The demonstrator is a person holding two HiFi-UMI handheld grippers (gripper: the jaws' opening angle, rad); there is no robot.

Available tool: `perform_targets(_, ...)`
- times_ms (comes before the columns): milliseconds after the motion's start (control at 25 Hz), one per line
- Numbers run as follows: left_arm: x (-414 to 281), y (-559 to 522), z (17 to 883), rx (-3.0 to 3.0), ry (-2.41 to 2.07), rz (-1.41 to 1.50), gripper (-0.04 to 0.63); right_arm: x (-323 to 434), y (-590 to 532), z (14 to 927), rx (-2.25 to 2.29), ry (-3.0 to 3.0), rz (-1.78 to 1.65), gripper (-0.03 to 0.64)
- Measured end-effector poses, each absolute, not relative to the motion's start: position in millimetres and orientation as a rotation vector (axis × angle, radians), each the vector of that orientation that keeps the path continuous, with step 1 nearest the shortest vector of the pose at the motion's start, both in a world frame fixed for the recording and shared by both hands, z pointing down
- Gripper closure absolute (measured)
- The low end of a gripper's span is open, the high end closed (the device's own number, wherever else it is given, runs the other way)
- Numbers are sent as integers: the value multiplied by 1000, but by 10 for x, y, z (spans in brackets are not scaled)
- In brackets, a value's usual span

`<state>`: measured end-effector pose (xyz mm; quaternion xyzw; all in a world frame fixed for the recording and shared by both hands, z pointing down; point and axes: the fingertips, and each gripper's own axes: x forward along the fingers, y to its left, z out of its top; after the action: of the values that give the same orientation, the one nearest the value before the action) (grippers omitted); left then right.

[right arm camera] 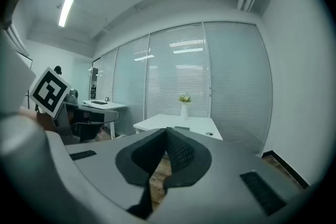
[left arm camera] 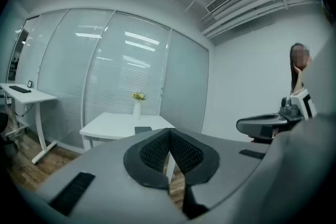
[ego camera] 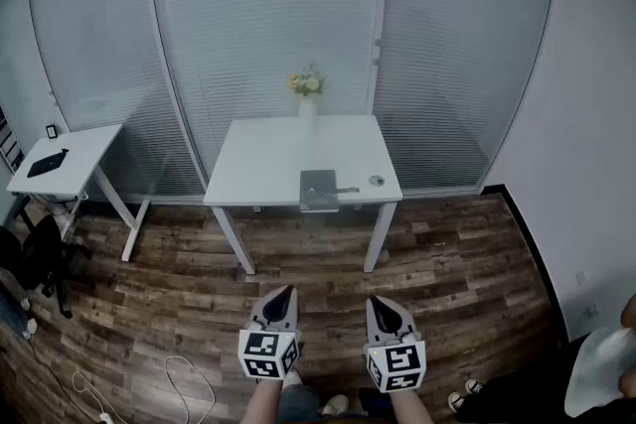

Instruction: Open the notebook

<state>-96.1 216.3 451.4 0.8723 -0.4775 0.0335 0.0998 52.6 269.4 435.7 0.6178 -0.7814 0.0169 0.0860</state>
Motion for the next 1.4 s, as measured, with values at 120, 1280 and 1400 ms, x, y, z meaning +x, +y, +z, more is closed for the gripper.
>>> perform_targets(120, -930, 2182, 4529, 2581, -1411, 102, 572, 554, 2703, 4369, 1839, -2329, 50, 604)
perform_targets(1280, -717, 1840, 4852, 2592, -1390, 335, 468, 828, 2304, 4686, 1771, -2316, 180, 485)
perform_targets(1400, -627, 1608, 4939, 2599, -1374, 381, 465, 884, 2073, 4766, 1757, -2296, 197, 479)
